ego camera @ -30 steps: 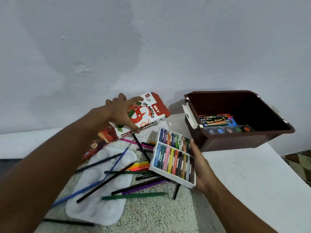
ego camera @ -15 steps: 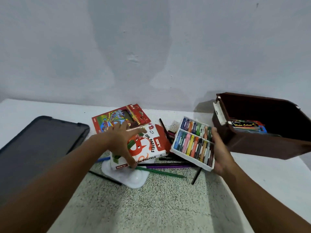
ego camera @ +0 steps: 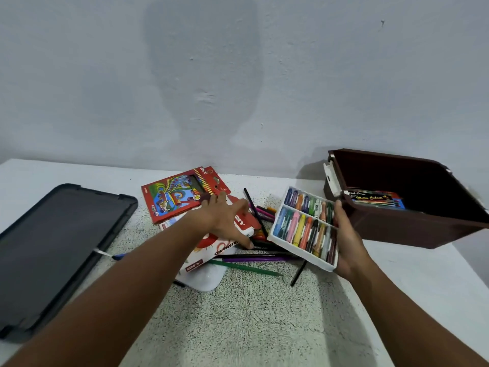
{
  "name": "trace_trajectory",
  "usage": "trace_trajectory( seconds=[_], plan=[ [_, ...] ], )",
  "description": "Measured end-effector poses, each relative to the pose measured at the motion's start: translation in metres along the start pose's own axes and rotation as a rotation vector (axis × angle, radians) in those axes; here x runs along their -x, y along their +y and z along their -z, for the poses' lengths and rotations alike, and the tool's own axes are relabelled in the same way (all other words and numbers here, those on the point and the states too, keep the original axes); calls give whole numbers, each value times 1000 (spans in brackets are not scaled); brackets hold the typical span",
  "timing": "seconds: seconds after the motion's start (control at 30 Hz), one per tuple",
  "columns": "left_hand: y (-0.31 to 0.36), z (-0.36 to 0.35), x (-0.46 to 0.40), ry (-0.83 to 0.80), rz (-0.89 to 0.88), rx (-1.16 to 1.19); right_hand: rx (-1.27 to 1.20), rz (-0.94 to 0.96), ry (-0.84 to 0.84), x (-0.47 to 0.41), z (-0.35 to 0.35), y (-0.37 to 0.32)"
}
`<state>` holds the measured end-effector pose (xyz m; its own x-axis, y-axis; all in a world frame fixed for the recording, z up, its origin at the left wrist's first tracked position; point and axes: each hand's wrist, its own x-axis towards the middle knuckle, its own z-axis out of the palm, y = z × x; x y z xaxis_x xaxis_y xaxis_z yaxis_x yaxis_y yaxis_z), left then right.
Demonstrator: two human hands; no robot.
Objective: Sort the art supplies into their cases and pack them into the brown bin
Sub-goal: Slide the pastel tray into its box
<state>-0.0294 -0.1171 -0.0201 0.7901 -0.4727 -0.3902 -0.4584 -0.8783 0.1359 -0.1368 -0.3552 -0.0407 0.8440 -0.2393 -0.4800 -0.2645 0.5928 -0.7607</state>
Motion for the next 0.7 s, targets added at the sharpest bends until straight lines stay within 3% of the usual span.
trace_trajectory(
  seconds=[0.27, 0.7],
  plan=[
    [8, 24, -6, -70, 89, -98, -7, -16, -18, -2, 1, 5],
    [-5, 21, 1, 75, -74, -5, 13, -81, -46, -1, 23, 18]
  ],
)
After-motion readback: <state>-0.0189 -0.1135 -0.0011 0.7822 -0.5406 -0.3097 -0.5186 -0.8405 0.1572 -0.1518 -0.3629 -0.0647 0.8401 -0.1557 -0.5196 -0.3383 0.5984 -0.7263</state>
